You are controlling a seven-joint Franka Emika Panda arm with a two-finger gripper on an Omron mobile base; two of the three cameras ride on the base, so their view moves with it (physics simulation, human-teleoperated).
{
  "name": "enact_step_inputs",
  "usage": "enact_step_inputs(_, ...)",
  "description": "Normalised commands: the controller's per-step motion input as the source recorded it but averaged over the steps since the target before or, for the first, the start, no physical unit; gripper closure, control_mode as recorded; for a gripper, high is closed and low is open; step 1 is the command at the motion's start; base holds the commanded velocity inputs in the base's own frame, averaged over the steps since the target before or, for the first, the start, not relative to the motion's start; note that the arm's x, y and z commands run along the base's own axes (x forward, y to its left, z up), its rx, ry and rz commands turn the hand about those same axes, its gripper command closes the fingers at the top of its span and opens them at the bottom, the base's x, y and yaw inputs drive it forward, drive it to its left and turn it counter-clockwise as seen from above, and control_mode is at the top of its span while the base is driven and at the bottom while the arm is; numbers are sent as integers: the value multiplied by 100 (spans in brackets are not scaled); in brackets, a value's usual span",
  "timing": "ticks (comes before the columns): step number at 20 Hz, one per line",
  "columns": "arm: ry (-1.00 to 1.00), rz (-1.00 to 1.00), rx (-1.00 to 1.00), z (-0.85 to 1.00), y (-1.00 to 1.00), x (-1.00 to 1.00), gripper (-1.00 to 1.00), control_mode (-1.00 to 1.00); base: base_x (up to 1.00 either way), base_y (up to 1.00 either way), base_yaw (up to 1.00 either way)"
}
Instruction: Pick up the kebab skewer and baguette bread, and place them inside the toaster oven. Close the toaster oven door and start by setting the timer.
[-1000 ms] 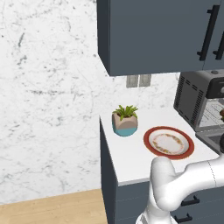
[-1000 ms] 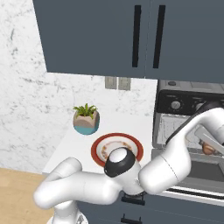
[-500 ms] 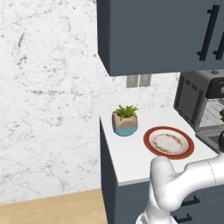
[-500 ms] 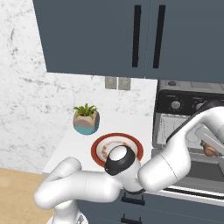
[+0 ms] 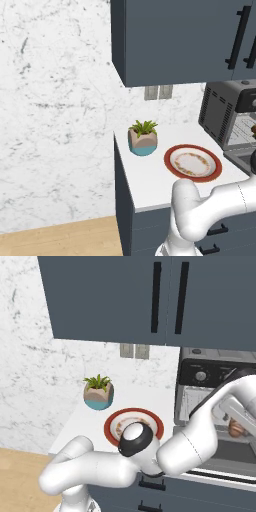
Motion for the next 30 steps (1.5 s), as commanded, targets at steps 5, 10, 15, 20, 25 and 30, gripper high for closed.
enact_step_inputs(5,0,-7,0,22,32,-20,-100,-100,0,0,0)
enact_step_inputs(10,0,-13,-1,12,27,-47,-100,-100,0,0,0)
enact_step_inputs(15,0,-15,-11,0,-10,-71,-100,-100,0,0,0)
enact_step_inputs(20,4,-44,-13,-10,36,-54,-100,-100,0,0,0)
enact_step_inputs(25,24,-52,-7,-24,40,-7,-100,-100,0,0,0)
enact_step_inputs(30,6,-46,-1,-56,24,-12,-100,-100,0,0,0)
